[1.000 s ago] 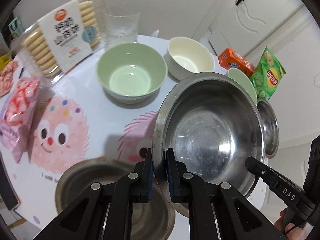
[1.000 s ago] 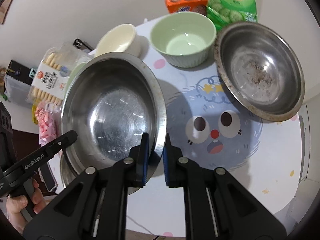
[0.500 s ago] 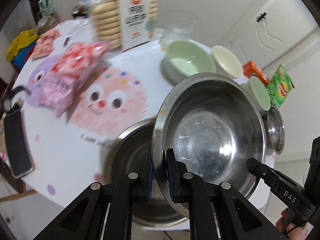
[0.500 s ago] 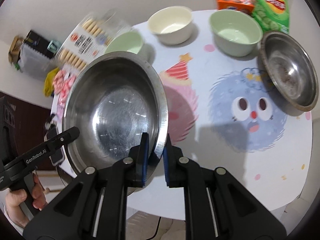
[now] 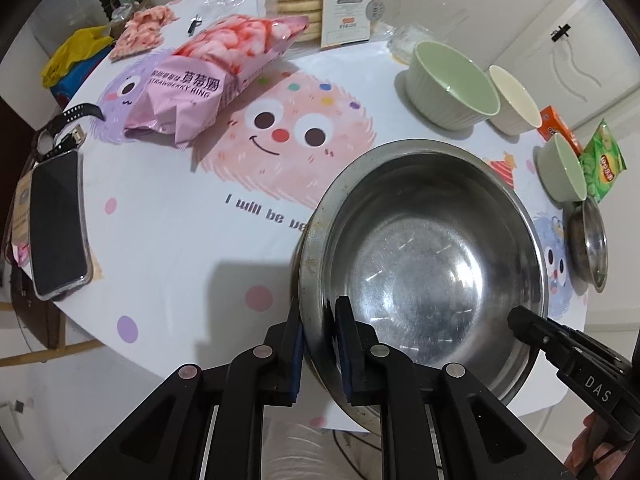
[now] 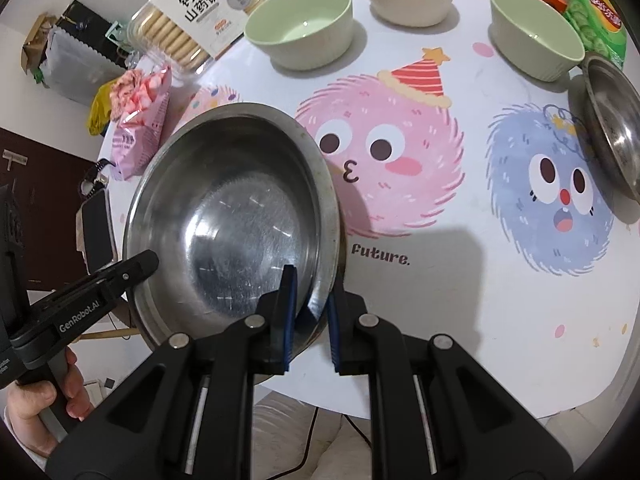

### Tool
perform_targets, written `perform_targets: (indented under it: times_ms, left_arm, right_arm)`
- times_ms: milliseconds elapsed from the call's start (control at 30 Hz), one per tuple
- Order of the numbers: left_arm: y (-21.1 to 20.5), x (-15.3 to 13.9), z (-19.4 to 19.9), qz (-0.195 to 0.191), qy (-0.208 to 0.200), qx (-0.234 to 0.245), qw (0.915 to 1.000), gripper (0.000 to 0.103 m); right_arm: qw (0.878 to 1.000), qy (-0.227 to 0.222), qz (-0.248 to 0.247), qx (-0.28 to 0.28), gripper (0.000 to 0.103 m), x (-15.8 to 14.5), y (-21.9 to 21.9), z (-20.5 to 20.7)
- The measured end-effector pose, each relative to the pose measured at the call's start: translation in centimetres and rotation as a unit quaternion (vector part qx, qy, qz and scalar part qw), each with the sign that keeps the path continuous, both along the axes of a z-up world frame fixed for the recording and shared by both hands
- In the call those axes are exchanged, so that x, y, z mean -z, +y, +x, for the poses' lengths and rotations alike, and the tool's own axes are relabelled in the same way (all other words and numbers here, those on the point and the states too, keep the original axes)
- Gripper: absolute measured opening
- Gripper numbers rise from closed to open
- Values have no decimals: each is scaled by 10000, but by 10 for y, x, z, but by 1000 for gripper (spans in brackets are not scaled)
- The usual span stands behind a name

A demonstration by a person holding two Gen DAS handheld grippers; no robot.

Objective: Organize plates and bowls

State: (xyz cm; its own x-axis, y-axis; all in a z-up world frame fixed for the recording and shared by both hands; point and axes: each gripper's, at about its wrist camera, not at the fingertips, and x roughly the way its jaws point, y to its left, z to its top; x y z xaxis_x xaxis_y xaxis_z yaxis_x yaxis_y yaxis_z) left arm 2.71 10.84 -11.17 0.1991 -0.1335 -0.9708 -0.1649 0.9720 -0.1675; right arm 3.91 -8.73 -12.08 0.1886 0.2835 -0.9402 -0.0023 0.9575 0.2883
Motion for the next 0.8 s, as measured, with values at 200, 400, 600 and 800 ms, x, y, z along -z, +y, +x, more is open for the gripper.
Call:
perform_targets:
  times_ms: [200, 400, 600, 800]
  left_arm:
    - [0, 3, 0, 116, 11, 51, 9999, 15]
    - [-2, 4, 0, 302, -24, 166, 9994, 17]
    - [-3, 8, 2, 388, 24, 205, 9990, 17]
    - [-4, 9, 3, 434, 47, 281, 9987, 18]
  right_arm:
    - [9999, 109, -88, -54, 17, 8, 5, 0]
    - [9998, 117, -144, -53, 17, 7, 9, 1]
    - [9996, 151, -214, -93, 18, 9, 13, 2]
    - [9992, 193, -319, -132, 19, 9, 16, 3]
